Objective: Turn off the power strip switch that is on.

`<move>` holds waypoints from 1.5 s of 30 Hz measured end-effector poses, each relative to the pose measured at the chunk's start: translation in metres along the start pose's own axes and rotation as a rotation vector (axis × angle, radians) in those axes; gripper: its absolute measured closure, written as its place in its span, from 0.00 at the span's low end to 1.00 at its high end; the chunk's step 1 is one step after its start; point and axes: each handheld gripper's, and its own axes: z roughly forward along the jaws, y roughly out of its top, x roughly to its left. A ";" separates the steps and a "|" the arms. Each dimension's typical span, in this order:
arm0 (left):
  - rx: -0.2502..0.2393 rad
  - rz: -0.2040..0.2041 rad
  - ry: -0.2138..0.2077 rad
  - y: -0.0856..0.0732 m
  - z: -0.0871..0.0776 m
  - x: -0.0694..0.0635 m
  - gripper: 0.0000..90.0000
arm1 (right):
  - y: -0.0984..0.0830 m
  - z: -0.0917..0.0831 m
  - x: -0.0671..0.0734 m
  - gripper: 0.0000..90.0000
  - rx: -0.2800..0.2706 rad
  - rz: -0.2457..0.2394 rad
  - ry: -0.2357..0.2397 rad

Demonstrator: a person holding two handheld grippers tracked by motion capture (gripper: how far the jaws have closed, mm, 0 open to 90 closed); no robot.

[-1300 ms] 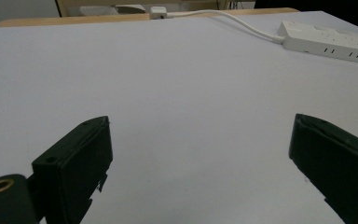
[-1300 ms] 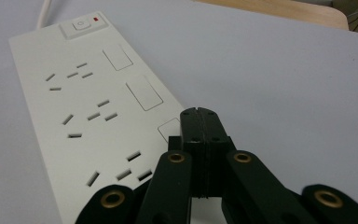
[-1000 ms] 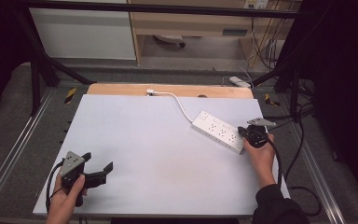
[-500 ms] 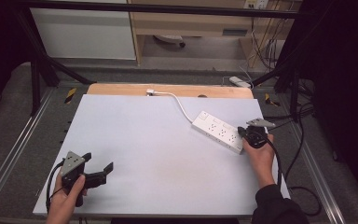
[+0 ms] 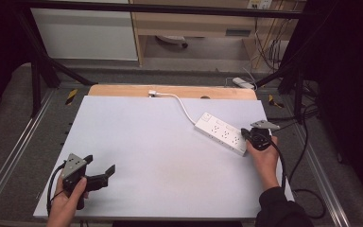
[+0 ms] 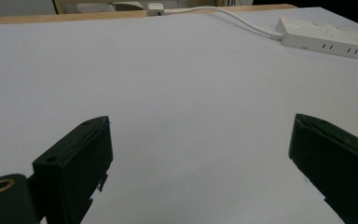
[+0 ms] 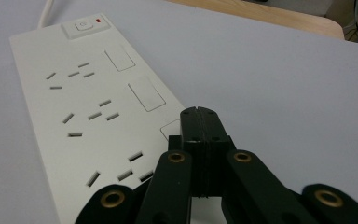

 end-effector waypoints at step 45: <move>0.001 0.002 0.002 0.000 0.001 0.000 0.07 | -0.003 -0.001 -0.006 1.00 -0.006 0.031 0.014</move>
